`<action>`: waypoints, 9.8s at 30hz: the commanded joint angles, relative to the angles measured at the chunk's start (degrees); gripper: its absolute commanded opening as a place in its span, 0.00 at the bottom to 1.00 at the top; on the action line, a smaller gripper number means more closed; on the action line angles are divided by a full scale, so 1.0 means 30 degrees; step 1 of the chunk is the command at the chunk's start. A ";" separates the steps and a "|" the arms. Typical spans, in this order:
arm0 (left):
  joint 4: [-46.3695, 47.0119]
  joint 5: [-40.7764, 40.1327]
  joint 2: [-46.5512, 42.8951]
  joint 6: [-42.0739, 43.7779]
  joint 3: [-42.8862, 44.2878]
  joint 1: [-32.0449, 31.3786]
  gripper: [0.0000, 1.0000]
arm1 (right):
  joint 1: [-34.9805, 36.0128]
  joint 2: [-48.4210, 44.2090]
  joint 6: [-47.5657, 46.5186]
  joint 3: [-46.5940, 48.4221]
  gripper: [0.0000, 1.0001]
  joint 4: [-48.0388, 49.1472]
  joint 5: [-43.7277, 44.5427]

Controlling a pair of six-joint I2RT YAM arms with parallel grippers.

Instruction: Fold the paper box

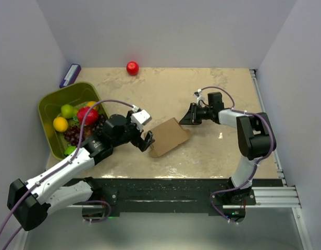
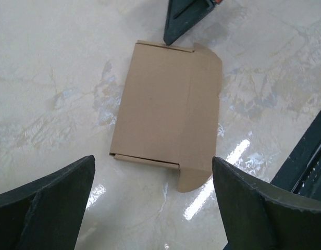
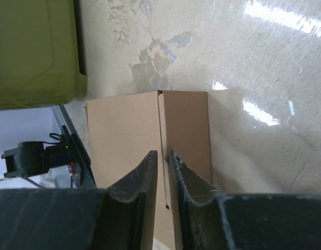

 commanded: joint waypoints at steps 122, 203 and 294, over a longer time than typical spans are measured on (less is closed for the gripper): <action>0.3577 -0.8669 -0.3471 1.6650 -0.4668 -1.1586 0.64 | 0.2572 -0.6078 -0.4567 0.1688 0.00 -1.4083 -0.2044; 1.2308 1.4447 -0.0190 -0.2628 -0.5430 0.4087 0.31 | 0.1810 -1.8706 -0.4772 -0.3879 0.38 -0.7491 0.5922; 1.2895 0.4605 0.7752 0.2470 -0.3760 0.0894 1.00 | 0.5502 -2.1635 0.0325 -1.0295 0.00 -0.3859 1.7320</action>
